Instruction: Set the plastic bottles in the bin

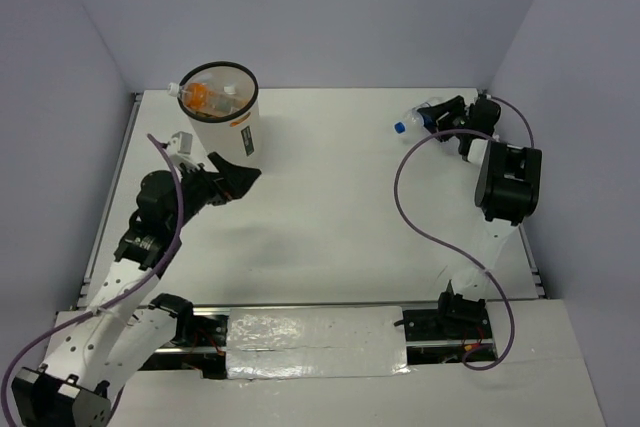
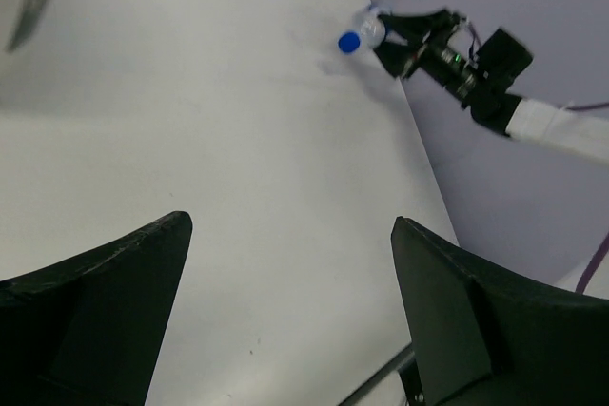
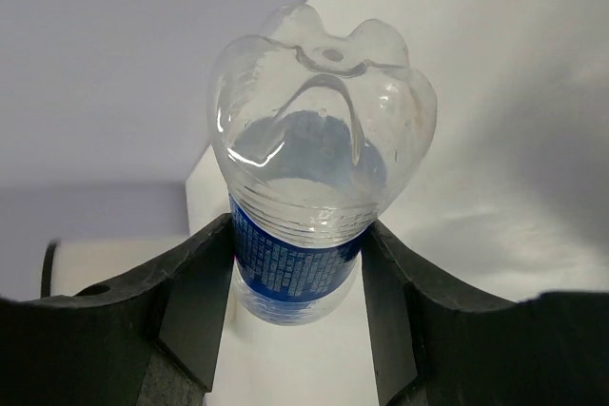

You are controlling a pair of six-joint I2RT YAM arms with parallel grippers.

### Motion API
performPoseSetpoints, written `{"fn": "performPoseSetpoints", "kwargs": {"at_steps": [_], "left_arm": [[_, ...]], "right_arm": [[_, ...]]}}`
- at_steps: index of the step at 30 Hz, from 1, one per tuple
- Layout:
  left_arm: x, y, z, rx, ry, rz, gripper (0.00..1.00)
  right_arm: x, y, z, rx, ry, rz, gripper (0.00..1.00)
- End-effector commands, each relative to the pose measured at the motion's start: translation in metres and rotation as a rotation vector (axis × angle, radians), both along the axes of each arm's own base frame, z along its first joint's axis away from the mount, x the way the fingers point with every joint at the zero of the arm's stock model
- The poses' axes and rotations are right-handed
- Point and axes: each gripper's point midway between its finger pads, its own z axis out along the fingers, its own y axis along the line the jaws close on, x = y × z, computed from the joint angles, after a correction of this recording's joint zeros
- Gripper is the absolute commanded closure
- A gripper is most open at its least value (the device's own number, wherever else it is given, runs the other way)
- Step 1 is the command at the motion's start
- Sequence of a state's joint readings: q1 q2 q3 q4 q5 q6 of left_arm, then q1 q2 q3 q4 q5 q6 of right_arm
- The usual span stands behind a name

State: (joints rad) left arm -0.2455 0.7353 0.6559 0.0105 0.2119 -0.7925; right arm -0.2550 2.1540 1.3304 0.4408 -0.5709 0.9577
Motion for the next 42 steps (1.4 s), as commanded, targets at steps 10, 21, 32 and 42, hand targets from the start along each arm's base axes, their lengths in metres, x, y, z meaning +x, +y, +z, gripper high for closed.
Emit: {"fn": "performPoseSetpoints", "kwargs": {"at_steps": [10, 21, 32, 42], "left_arm": [[-0.030, -0.104, -0.005, -0.055, -0.066, -0.288, 0.01], [-0.035, -0.139, -0.001, -0.047, -0.134, -0.350, 0.01], [-0.072, -0.086, -0.032, -0.067, -0.044, -0.231, 0.01], [-0.100, -0.009, -0.042, -0.073, 0.040, 0.003, 0.01]], "right_arm": [[-0.151, 0.150, 0.163, -0.271, -0.538, 0.692, 0.82], [-0.269, 0.249, 0.198, -0.320, -0.735, 1.119, 0.81], [-0.241, 0.330, 0.250, -0.515, -0.914, 1.161, 0.81], [-0.162, 0.427, 0.294, -0.597, -1.069, 0.984, 0.81]]}}
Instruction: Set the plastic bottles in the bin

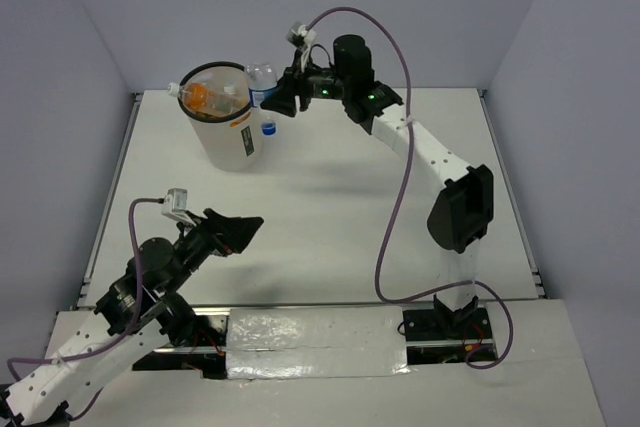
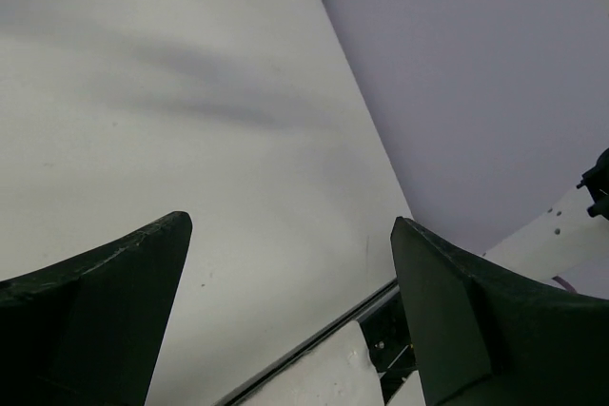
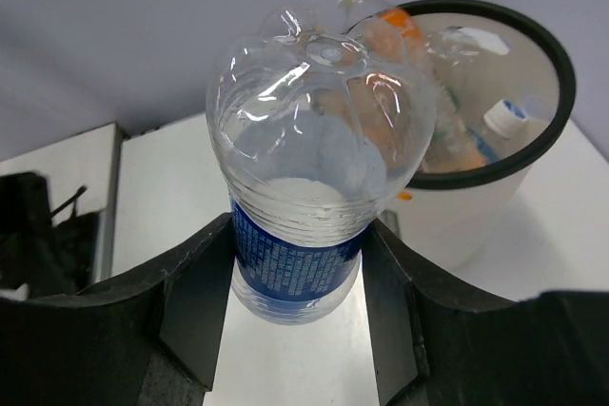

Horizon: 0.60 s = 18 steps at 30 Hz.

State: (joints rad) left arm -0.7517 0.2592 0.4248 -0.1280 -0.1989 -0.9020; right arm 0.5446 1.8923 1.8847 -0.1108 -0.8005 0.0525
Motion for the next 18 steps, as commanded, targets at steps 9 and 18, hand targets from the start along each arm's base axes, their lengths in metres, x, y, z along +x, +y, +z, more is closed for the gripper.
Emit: {"fn": "performPoseSetpoints", "kwargs": {"at_steps": [9, 18], "left_arm": [[-0.009, 0.032, -0.027, 0.090, 0.145, 0.113, 0.01], [-0.010, 0.035, -0.027, 0.058, 0.134, 0.125, 0.01]], "right_arm": [[0.070, 0.057, 0.084, 0.233, -0.228, -0.239, 0.80], [0.094, 0.072, 0.069, 0.255, -0.301, -0.429, 0.71]]}}
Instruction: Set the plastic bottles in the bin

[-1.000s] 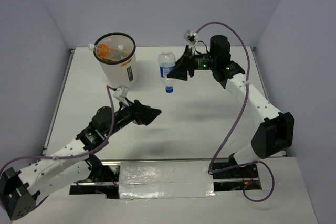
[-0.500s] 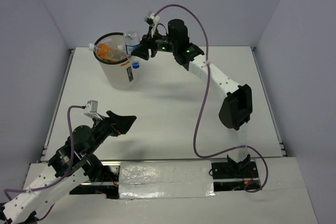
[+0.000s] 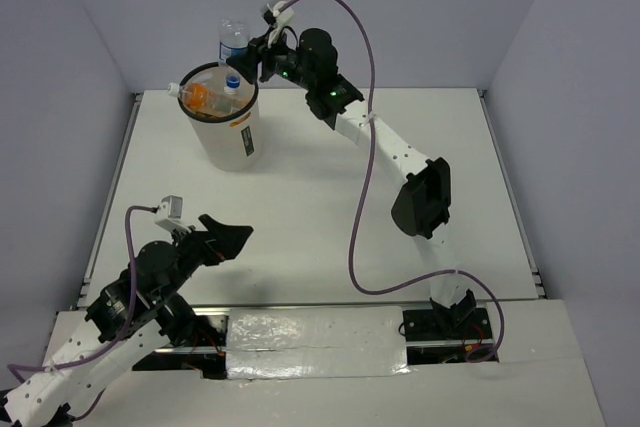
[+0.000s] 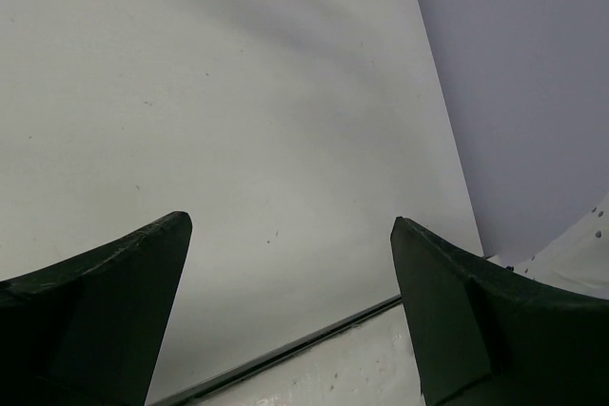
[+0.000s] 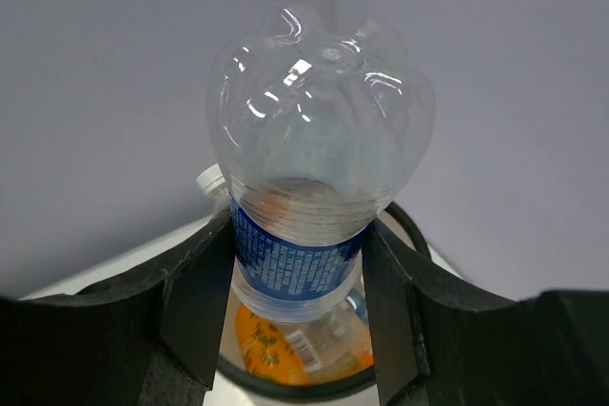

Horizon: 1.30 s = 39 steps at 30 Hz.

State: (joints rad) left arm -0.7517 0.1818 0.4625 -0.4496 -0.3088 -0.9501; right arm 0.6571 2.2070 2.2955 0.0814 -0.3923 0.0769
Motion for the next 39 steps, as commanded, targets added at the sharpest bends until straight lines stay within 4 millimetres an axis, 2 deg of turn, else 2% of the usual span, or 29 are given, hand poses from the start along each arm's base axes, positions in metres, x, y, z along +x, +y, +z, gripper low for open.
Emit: {"fn": "performPoseSetpoints", "kwargs": {"at_steps": [1, 3, 4, 5, 6, 8, 10, 14, 15, 17, 18, 19, 20, 21, 22, 24, 25, 26, 27, 28, 30, 31, 32, 34, 35, 36, 37, 38, 39], "left_arm": [[0.000, 0.002, 0.016, -0.048, -0.033, 0.013, 0.00], [0.000, 0.002, 0.016, -0.045, -0.033, 0.014, 0.01], [0.000, 0.002, 0.016, -0.042, -0.031, 0.014, 0.01], [0.000, 0.003, 0.017, -0.040, -0.033, 0.017, 0.01], [0.000, 0.003, 0.019, -0.043, -0.038, 0.016, 0.01], [0.001, 0.004, 0.021, -0.041, -0.042, 0.022, 0.01], [0.002, 0.003, 0.022, -0.040, -0.048, 0.022, 0.01], [0.004, 0.001, 0.024, -0.043, -0.060, 0.018, 0.01], [0.004, -0.001, 0.024, -0.043, -0.062, 0.012, 0.01], [0.006, -0.003, 0.022, -0.035, -0.059, 0.008, 0.00], [0.006, -0.004, 0.024, -0.034, -0.066, 0.004, 0.01], [0.007, -0.005, 0.025, -0.035, -0.069, 0.002, 0.01], [0.007, -0.006, 0.025, -0.034, -0.071, 0.000, 0.01], [0.008, -0.007, 0.027, -0.038, -0.079, -0.004, 0.01], [0.009, -0.008, 0.028, -0.037, -0.082, -0.006, 0.01], [0.010, -0.009, 0.032, -0.040, -0.094, -0.011, 0.01], [0.010, -0.009, 0.037, -0.042, -0.103, -0.012, 0.01], [0.010, -0.009, 0.038, -0.034, -0.110, -0.012, 0.01], [0.011, -0.009, 0.039, -0.027, -0.110, -0.013, 0.00], [0.011, -0.009, 0.043, -0.026, -0.119, -0.017, 0.01], [0.013, -0.011, 0.043, -0.005, -0.128, -0.023, 0.01], [0.013, -0.013, 0.046, -0.009, -0.141, -0.033, 0.01], [0.014, -0.015, 0.047, -0.008, -0.148, -0.039, 0.01], [0.017, -0.019, 0.047, 0.005, -0.158, -0.048, 0.01], [0.018, -0.023, 0.052, -0.005, -0.173, -0.061, 0.01], [0.020, -0.026, 0.050, 0.008, -0.173, -0.068, 0.01], [0.020, -0.030, 0.055, 0.000, -0.185, -0.083, 0.01], [0.021, -0.032, 0.058, 0.001, -0.193, -0.091, 0.01], [0.024, -0.035, 0.058, 0.017, -0.193, -0.098, 0.01]], "right_arm": [[0.019, 0.005, 0.014, 0.072, -0.098, -0.161, 0.71], [0.028, 0.010, 0.010, 0.064, -0.122, -0.201, 0.68], [0.038, 0.015, -0.009, 0.035, -0.121, -0.224, 0.65], [0.042, 0.016, -0.009, 0.037, -0.136, -0.239, 0.62], [0.047, 0.015, -0.015, 0.022, -0.154, -0.258, 0.53], [0.051, 0.020, -0.031, -0.002, -0.175, -0.277, 0.49], [0.057, 0.017, -0.041, -0.036, -0.203, -0.307, 0.38], [0.062, 0.011, -0.047, -0.069, -0.230, -0.351, 0.16], [0.059, 0.007, -0.039, -0.073, -0.250, -0.355, 0.13], [0.056, 0.005, -0.044, -0.096, -0.256, -0.346, 0.09], [0.051, 0.001, -0.032, -0.093, -0.278, -0.344, 0.07], [0.048, 0.001, -0.040, -0.112, -0.272, -0.336, 0.06], [0.045, 0.001, -0.039, -0.120, -0.280, -0.325, 0.02], [0.040, -0.002, -0.029, -0.115, -0.287, -0.322, 0.01], [0.038, -0.003, -0.034, -0.130, -0.267, -0.314, 0.00], [0.026, -0.011, -0.019, -0.129, -0.264, -0.293, 0.00], [0.021, -0.014, -0.018, -0.142, -0.249, -0.280, 0.00], [0.005, -0.020, 0.005, -0.121, -0.260, -0.250, 0.00], [-0.002, -0.024, -0.002, -0.159, -0.218, -0.222, 0.00], [-0.017, -0.033, 0.019, -0.140, -0.205, -0.201, 0.00], [-0.035, -0.040, 0.024, -0.159, -0.158, -0.153, 0.00], [-0.043, -0.046, 0.013, -0.208, -0.106, -0.132, 0.00], [-0.058, -0.057, 0.031, -0.202, -0.114, -0.119, 0.00], [-0.076, -0.069, 0.018, -0.259, -0.054, -0.079, 0.00], [-0.090, -0.086, 0.037, -0.239, -0.058, -0.089, 0.00], [-0.096, -0.095, 0.018, -0.277, -0.003, -0.085, 0.00], [-0.103, -0.104, 0.015, -0.288, 0.018, -0.070, 0.00], [-0.117, -0.119, 0.025, -0.278, 0.018, -0.060, 0.00], [-0.117, -0.138, 0.006, -0.312, 0.086, -0.066, 0.00]]}}
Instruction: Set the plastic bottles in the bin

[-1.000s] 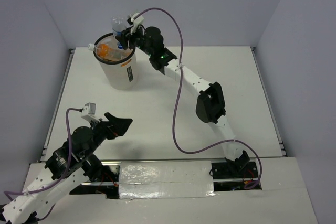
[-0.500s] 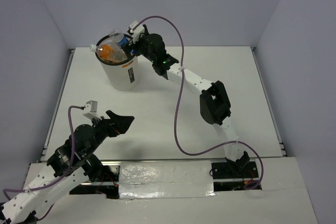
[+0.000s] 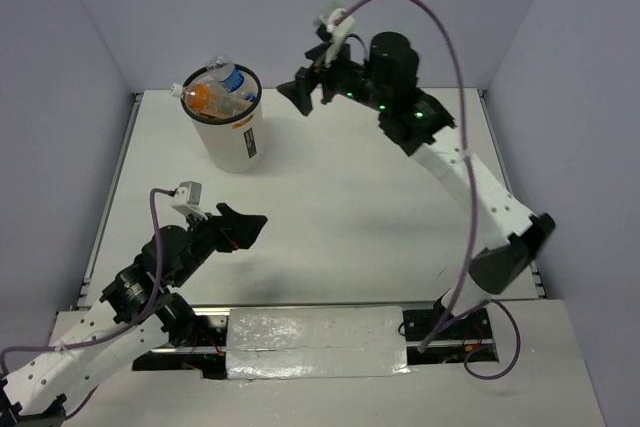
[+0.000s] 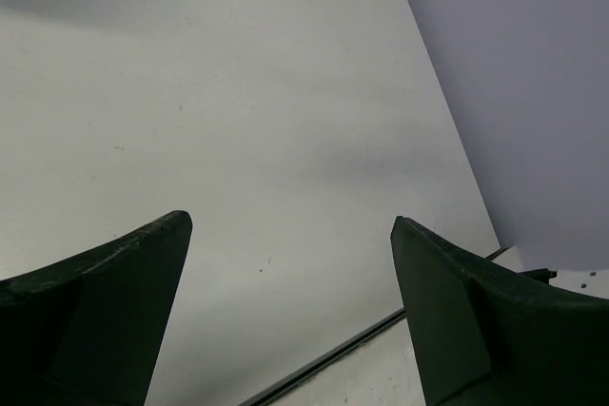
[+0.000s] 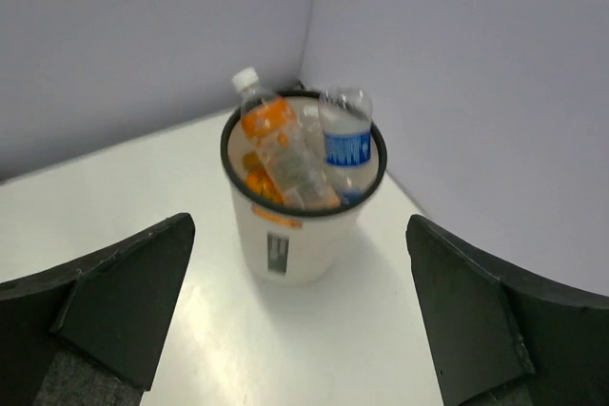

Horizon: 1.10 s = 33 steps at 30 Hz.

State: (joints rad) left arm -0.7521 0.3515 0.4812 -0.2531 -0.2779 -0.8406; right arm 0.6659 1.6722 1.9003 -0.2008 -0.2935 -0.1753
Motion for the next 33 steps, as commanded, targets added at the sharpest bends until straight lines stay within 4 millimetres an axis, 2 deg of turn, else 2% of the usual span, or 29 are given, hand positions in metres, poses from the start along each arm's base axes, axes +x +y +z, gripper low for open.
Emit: {"fn": "performPoseSetpoints", "kwargs": {"at_steps": [1, 2, 3, 4, 5, 7, 10, 12, 13, 15, 18, 19, 20, 22, 23, 33], "left_arm": [[0.004, -0.015, 0.044, -0.042, -0.120, -0.063, 0.00], [0.005, -0.016, 0.045, -0.028, -0.130, -0.069, 0.01], [0.007, -0.019, 0.045, -0.017, -0.126, -0.071, 0.01], [0.009, -0.020, 0.044, 0.002, -0.134, -0.074, 0.01], [0.011, -0.021, 0.045, 0.012, -0.139, -0.075, 0.01], [0.014, -0.021, 0.048, 0.025, -0.151, -0.069, 0.01], [0.018, -0.020, 0.054, 0.054, -0.179, -0.063, 0.01], [0.021, -0.017, 0.057, 0.060, -0.182, -0.041, 0.01], [0.022, -0.016, 0.058, 0.064, -0.184, -0.032, 0.01], [0.025, -0.013, 0.058, 0.072, -0.180, -0.010, 0.01], [0.026, -0.014, 0.054, 0.075, -0.166, -0.007, 0.01], [0.026, -0.015, 0.053, 0.066, -0.158, -0.008, 0.01], [0.026, -0.016, 0.050, 0.064, -0.149, -0.009, 0.01], [0.026, -0.016, 0.046, 0.055, -0.134, -0.009, 0.01], [0.025, -0.017, 0.045, 0.043, -0.128, -0.011, 0.01], [0.022, -0.008, 0.044, 0.037, -0.119, 0.020, 0.01]], "right_arm": [[-0.035, -0.052, -0.034, -0.061, 0.206, 0.029, 0.00], [-0.036, -0.064, -0.039, -0.054, 0.239, 0.008, 0.00], [-0.028, -0.087, -0.058, -0.060, 0.302, -0.052, 0.00], [-0.033, -0.107, -0.048, -0.017, 0.312, -0.126, 0.00], [-0.031, -0.122, -0.063, -0.023, 0.348, -0.188, 0.00], [-0.028, -0.157, -0.070, -0.020, 0.353, -0.317, 0.00], [-0.048, -0.213, -0.083, -0.010, 0.312, -0.515, 0.00], [-0.056, -0.231, -0.086, -0.011, 0.279, -0.582, 0.00], [-0.067, -0.241, -0.079, 0.006, 0.247, -0.609, 0.00], [-0.075, -0.253, -0.098, -0.016, 0.269, -0.661, 0.00], [-0.093, -0.265, -0.110, -0.005, 0.308, -0.684, 0.00], [-0.100, -0.270, -0.108, 0.005, 0.297, -0.692, 0.00], [-0.102, -0.272, -0.118, -0.005, 0.312, -0.699, 0.00], [-0.108, -0.277, -0.123, -0.007, 0.313, -0.716, 0.00], [-0.109, -0.279, -0.131, -0.017, 0.324, -0.725, 0.00], [-0.102, -0.295, -0.153, 0.014, 0.344, -0.827, 0.00]]}}
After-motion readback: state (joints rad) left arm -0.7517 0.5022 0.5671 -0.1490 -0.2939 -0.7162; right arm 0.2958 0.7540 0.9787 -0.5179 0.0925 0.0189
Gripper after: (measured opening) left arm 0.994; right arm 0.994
